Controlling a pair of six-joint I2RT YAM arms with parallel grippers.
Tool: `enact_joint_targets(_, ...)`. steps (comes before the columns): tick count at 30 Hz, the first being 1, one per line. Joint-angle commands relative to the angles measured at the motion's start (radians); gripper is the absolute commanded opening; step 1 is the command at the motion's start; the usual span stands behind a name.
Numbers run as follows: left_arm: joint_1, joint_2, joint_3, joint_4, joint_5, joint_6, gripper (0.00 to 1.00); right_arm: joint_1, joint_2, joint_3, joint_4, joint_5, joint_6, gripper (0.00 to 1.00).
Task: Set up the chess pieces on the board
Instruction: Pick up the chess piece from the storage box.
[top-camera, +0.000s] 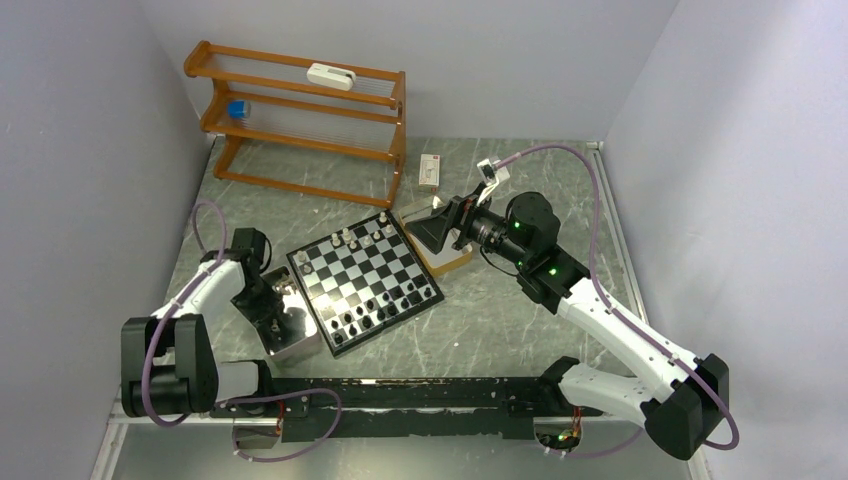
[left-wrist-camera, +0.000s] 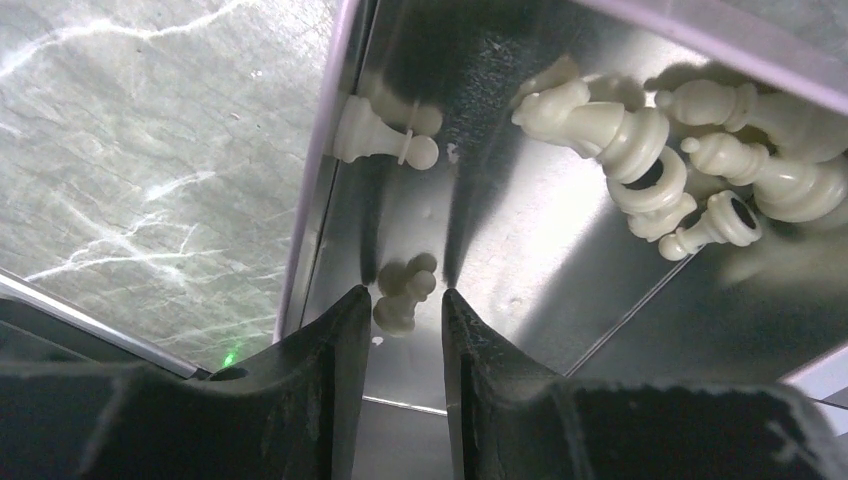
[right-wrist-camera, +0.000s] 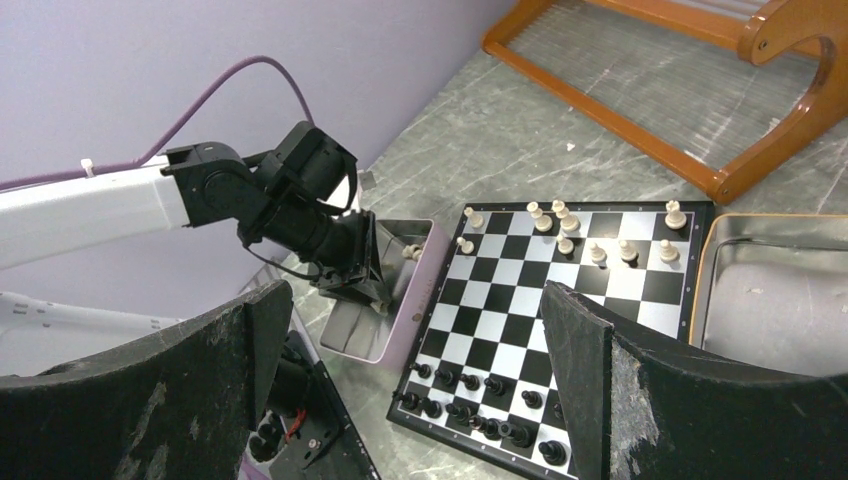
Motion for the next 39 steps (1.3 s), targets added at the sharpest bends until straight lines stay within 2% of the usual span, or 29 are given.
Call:
enact_joint_targets(1, -0.023, -0.003, -0.012, 0.025, 0.001, -0.034, 0.38, -0.002, -0.012, 0.020, 0.025, 0.006, -0.006, 1.00)
enact_joint_targets(6, -0.034, 0.001, -0.026, 0.041, 0.003, -0.049, 0.36, -0.003, -0.020, 0.022, 0.019, 0.013, -0.010, 1.00)
enact_joint_targets(18, -0.039, -0.027, -0.022, 0.031, -0.015, -0.057, 0.17, -0.002, -0.019, 0.016, 0.022, 0.014, -0.011, 1.00)
enact_joint_targets(25, -0.039, -0.116, 0.095, -0.047, -0.090, -0.017, 0.14, -0.003, -0.008, 0.010, 0.011, 0.025, 0.000, 1.00)
enact_joint_targets(28, -0.039, -0.184, 0.163, -0.025, -0.088, 0.044, 0.14, -0.003, 0.015, 0.028, -0.013, 0.009, -0.005, 1.00)
enact_joint_targets(31, -0.040, -0.282, 0.193, 0.103, 0.000, 0.164, 0.13, -0.003, 0.062, 0.070, -0.050, -0.028, -0.018, 1.00)
enact_joint_targets(34, -0.062, -0.356, 0.191, 0.290, 0.167, 0.305, 0.12, -0.003, 0.113, 0.099, -0.055, -0.092, -0.025, 1.00)
enact_joint_targets(39, -0.159, -0.397, 0.169, 0.527, 0.422, 0.454, 0.10, -0.003, 0.185, 0.124, -0.014, -0.172, 0.024, 0.88)
